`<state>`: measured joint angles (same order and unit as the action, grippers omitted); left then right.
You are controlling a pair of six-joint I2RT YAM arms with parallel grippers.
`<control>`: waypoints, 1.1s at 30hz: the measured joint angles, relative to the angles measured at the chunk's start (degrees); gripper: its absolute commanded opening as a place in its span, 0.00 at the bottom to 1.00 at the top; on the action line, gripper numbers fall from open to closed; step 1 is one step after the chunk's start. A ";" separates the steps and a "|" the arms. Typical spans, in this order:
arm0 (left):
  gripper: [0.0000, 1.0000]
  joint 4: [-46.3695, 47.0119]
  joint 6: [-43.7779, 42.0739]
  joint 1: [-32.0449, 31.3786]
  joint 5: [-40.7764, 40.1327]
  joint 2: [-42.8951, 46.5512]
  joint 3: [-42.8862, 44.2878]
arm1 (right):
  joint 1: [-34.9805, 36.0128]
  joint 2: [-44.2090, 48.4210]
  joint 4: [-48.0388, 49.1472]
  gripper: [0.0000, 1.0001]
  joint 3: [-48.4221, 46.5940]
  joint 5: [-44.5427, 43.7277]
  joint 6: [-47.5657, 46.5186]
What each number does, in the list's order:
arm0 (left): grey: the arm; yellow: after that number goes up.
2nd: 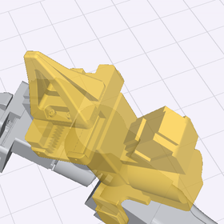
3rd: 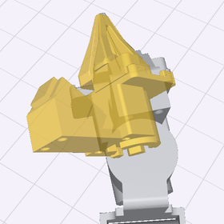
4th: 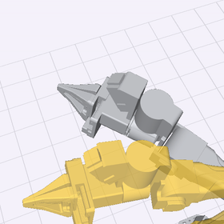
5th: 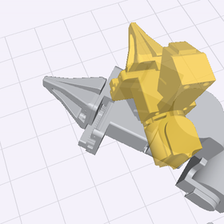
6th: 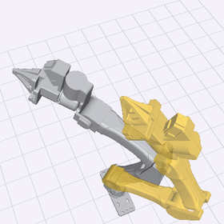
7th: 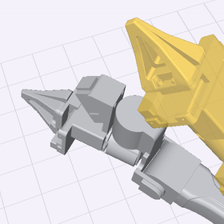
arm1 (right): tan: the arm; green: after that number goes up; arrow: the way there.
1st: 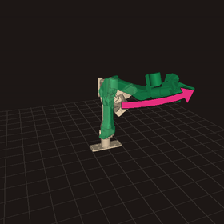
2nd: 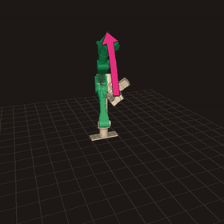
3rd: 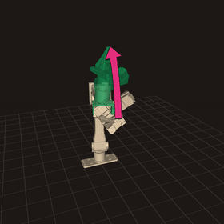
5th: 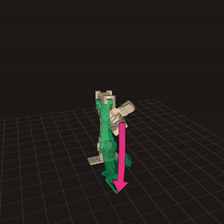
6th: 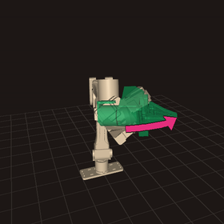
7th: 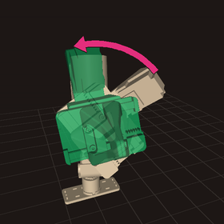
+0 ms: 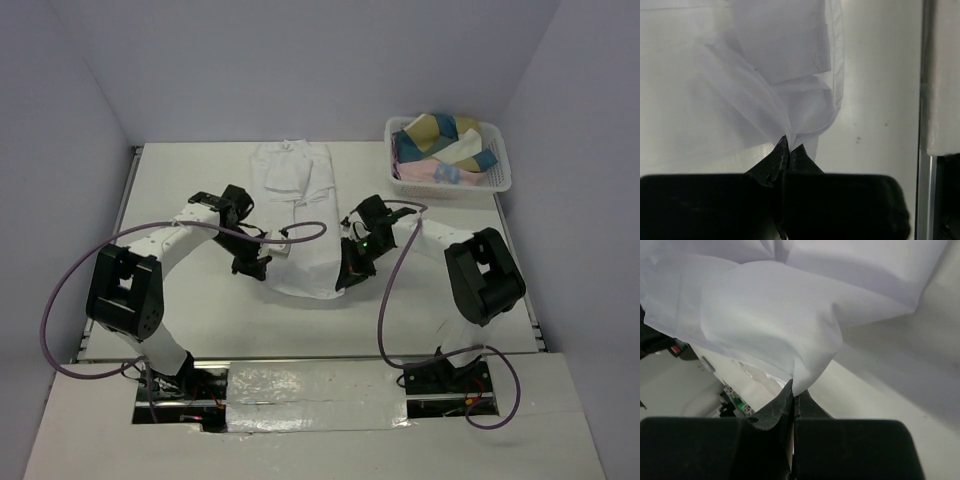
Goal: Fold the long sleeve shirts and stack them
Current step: Fold the shirt
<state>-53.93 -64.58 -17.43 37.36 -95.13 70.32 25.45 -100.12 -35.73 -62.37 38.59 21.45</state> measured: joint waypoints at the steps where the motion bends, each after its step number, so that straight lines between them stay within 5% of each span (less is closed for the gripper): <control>1: 0.00 -1.53 -1.36 -0.76 0.04 0.68 -1.03 | 0.66 0.81 0.09 0.00 1.22 0.04 -0.11; 8: 0.00 -1.97 1.40 -2.56 0.02 2.78 -2.08 | 1.07 2.86 0.39 0.00 2.25 0.04 0.17; 22: 0.04 22.51 18.95 1.01 -7.08 -4.52 4.07 | -5.29 -13.73 3.87 0.00 -19.96 -0.17 3.52; 28: 0.07 27.54 22.12 1.29 -9.05 -6.93 4.04 | -5.77 -17.66 5.53 0.08 -20.46 1.25 6.58; 31: 0.11 30.38 23.85 1.46 -10.47 -7.56 4.04 | -6.19 -18.49 7.04 0.27 -21.55 1.51 8.59; 33: 0.16 32.24 24.52 1.64 -11.34 -7.96 4.04 | -6.54 -19.06 7.74 0.30 -22.51 1.55 9.31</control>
<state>-21.69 -40.05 -15.79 26.02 -103.09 74.37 18.92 -119.17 -27.99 -84.88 40.14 30.76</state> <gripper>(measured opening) 0.127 0.253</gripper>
